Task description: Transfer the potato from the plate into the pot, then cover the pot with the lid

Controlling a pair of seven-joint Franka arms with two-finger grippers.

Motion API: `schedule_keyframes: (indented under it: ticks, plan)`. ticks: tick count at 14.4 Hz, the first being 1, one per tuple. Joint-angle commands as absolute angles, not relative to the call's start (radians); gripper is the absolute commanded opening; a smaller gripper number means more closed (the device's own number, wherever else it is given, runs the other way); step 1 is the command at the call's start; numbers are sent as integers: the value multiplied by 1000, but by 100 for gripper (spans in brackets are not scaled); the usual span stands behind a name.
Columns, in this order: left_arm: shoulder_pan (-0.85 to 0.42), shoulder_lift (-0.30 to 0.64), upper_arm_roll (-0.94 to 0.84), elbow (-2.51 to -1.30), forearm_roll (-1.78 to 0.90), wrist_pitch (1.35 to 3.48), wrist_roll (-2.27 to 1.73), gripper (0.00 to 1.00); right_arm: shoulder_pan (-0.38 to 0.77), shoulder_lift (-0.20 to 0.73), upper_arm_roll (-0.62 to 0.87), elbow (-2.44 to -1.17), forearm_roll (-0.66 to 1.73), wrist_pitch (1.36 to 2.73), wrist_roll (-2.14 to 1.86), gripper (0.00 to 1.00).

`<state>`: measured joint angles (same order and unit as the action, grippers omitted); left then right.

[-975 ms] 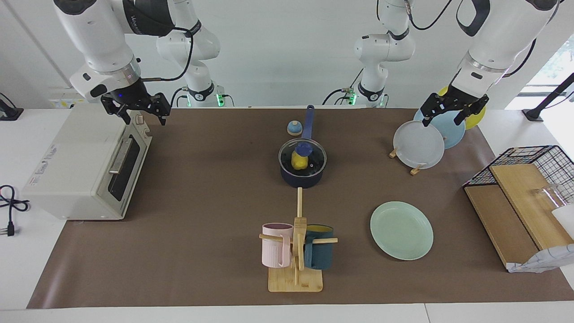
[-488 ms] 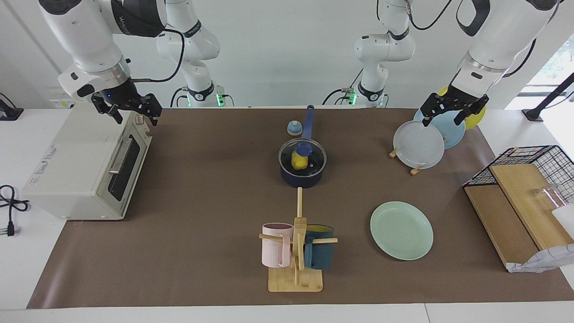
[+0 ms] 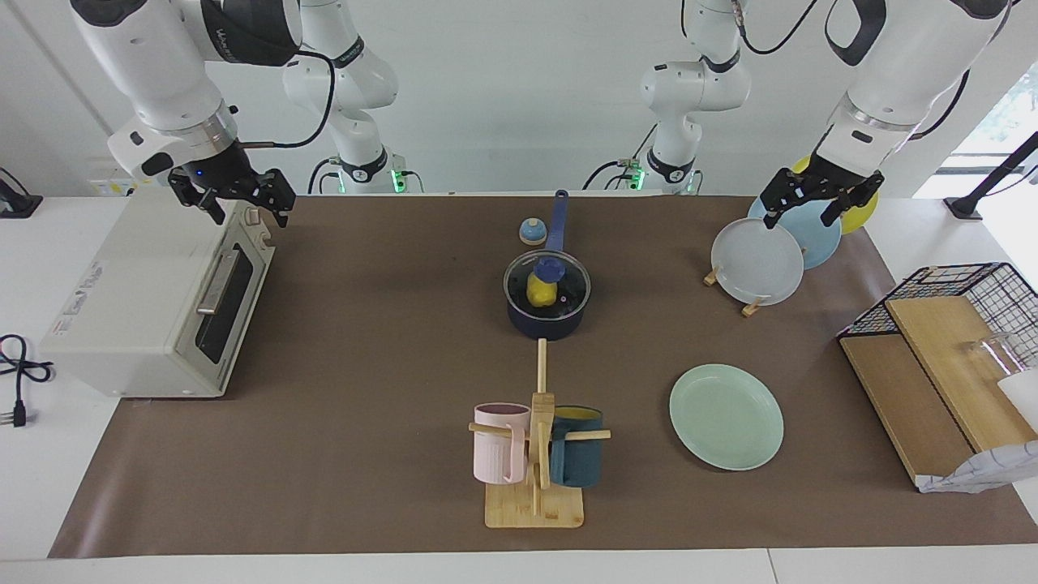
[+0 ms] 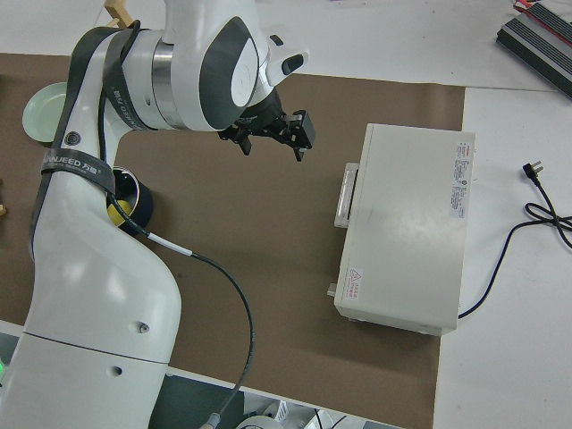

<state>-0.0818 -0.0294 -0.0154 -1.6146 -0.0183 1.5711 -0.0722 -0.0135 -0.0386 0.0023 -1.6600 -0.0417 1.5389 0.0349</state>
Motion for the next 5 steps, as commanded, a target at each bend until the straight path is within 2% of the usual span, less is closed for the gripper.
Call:
schedule_keyframes:
  ticks: [1,5]
  plan:
    - [-71,-51,-21,-1631,-9,1572,-60,100,-31,-41,11,-1657,0,1542,11,100]
    - [-72,-51,-20,-1631,-9,1572,-60,100,-31,-41,11,-1655,0,1543,8,100]
